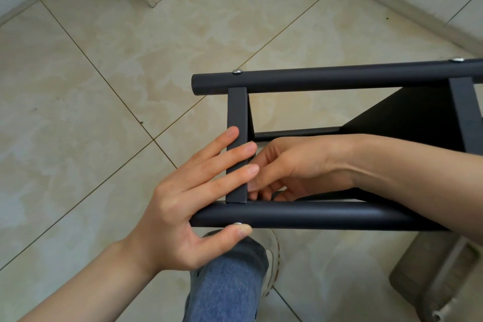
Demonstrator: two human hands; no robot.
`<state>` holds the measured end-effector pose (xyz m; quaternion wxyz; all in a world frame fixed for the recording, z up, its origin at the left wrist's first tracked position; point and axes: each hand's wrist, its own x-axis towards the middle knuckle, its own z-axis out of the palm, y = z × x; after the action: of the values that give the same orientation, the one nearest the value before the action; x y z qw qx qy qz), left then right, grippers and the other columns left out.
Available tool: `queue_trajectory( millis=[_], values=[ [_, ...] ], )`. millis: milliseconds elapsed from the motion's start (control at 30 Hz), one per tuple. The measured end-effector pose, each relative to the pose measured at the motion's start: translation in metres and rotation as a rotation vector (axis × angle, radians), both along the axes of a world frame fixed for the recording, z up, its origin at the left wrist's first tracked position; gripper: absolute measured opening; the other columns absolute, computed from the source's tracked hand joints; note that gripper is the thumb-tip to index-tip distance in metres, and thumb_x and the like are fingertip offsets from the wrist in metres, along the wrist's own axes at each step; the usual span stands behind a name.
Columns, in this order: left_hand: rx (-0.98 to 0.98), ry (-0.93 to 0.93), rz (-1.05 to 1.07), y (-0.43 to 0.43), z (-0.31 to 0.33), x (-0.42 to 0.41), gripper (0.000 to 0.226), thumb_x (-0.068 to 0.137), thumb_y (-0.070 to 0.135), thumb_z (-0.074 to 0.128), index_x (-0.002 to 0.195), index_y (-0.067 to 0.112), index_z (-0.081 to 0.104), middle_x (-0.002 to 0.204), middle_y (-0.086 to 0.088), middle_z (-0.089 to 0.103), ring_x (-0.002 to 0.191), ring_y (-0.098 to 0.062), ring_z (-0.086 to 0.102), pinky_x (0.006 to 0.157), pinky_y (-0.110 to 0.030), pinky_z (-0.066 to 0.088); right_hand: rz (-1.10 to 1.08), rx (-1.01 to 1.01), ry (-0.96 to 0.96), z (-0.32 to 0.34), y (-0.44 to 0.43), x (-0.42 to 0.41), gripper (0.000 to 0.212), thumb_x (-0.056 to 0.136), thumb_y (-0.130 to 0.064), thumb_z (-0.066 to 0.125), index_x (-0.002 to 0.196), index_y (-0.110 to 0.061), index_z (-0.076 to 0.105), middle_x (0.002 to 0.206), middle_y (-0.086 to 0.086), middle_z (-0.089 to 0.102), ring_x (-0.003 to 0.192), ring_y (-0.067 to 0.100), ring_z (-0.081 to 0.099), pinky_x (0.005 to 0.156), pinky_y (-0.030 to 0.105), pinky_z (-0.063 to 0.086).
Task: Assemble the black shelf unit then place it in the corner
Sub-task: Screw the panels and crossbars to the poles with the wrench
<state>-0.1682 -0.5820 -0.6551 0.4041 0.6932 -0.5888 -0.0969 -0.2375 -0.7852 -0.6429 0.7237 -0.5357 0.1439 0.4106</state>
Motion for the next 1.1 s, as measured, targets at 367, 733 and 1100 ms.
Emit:
queue_trajectory(
  millis=[367,733,1100],
  values=[
    [-0.005,0.019,0.004,-0.0017,-0.0007,0.0009,0.049,0.097,0.034,0.06,0.128,-0.004,0.057,0.145,-0.018,0.051,0.147,-0.037,0.037,0.118,-0.043,0.036,0.039,-0.04,0.007,0.0014,0.0002,0.0024,0.021,0.095,-0.019,0.06,0.079,-0.015,0.072,0.078,0.0,0.067,0.068,0.009,0.058,0.067,0.022,0.048],
    [0.0,0.021,0.009,-0.0037,0.0004,0.0025,0.048,0.097,0.035,0.06,0.128,-0.002,0.057,0.144,-0.017,0.051,0.148,-0.035,0.037,0.118,-0.042,0.035,0.03,-0.097,-0.019,-0.0015,0.0015,0.0032,0.017,0.095,-0.02,0.061,0.085,-0.011,0.07,0.076,0.002,0.064,0.076,0.014,0.055,0.078,0.029,0.045],
    [0.001,0.023,0.009,-0.0043,0.0001,0.0034,0.049,0.098,0.036,0.059,0.128,-0.003,0.056,0.144,-0.017,0.051,0.148,-0.034,0.036,0.118,-0.041,0.035,0.019,-0.057,-0.024,-0.0037,-0.001,0.0035,0.029,0.094,-0.017,0.061,0.068,-0.02,0.073,0.074,-0.001,0.066,0.07,0.011,0.055,0.072,0.026,0.045]
  ],
)
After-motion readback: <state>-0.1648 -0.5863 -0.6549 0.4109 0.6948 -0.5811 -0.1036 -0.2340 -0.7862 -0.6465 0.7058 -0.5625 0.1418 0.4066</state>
